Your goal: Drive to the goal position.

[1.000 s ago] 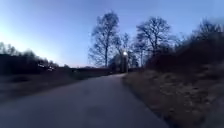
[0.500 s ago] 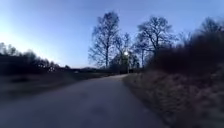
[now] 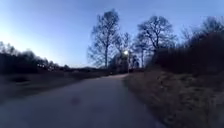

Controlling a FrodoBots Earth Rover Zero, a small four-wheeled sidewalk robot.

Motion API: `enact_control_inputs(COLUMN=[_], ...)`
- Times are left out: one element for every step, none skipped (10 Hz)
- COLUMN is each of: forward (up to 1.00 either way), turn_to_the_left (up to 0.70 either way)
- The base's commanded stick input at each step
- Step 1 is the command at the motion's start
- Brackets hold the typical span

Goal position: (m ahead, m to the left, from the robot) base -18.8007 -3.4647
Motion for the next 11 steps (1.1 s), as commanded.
enact_control_inputs(forward=[1.00, 1.00, 1.00, 1.00, 1.00, 1.00, 1.00, 1.00, 1.00, 1.00, 1.00], turn_to_the_left=[0.00, 0.00, 0.00, 0.00, 0.00, 0.00, 0.00, 0.00, 0.00, 0.00, 0.00])
